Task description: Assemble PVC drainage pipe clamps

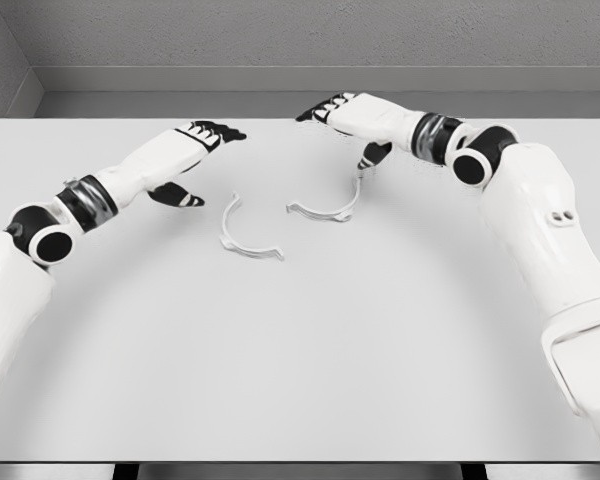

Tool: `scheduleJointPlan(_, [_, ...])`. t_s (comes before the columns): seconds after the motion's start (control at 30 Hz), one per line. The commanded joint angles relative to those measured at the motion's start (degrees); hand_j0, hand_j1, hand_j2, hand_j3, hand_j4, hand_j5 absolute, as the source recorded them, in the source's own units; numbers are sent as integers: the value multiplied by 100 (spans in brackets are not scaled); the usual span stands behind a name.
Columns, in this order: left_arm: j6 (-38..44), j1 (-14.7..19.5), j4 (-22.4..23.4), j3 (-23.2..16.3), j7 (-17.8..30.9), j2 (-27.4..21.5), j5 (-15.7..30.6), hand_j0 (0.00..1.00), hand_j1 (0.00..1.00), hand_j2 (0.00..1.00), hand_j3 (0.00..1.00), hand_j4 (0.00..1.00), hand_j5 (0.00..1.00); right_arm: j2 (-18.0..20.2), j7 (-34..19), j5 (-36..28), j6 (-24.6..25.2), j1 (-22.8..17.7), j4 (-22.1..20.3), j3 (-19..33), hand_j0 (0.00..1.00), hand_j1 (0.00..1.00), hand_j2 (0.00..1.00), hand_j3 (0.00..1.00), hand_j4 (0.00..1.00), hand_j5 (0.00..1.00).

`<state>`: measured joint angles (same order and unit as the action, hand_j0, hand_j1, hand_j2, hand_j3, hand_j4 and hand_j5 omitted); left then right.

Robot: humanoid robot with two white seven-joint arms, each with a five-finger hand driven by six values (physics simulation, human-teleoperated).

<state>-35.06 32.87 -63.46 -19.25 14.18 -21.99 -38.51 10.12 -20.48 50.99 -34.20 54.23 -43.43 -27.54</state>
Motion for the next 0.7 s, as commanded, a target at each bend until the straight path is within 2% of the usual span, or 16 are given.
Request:
scheduleJointPlan(0.0, [6,0,246,1,-3,-94,283,100,100,100,100,100,100,-2,18,-19,10,18,309,12,100,100,100,100,100,100])
scheduleJointPlan(0.07, [6,9,246,1,-3,-103,292,100,100,100,100,100,100,-2,18,-10,36,62,441,-32,100,100,100,100,100,100])
scheduleJointPlan(0.13, [6,18,238,9,-3,-288,301,100,100,100,100,100,100,-2,26,-2,238,132,520,-234,100,100,100,100,100,100])
scheduleJointPlan(0.2, [6,-9,238,10,-3,-525,441,100,100,100,100,100,100,-11,44,-2,300,220,783,-366,100,100,100,100,100,100])
scheduleJointPlan(0.37, [6,9,255,27,-3,-674,512,100,100,100,100,100,100,-90,290,7,590,229,889,-726,100,100,100,100,100,100])
scheduleJointPlan(0.67, [6,-9,220,-17,-3,-789,599,100,100,100,100,100,100,-221,457,218,722,229,1074,-744,100,100,100,100,100,100])
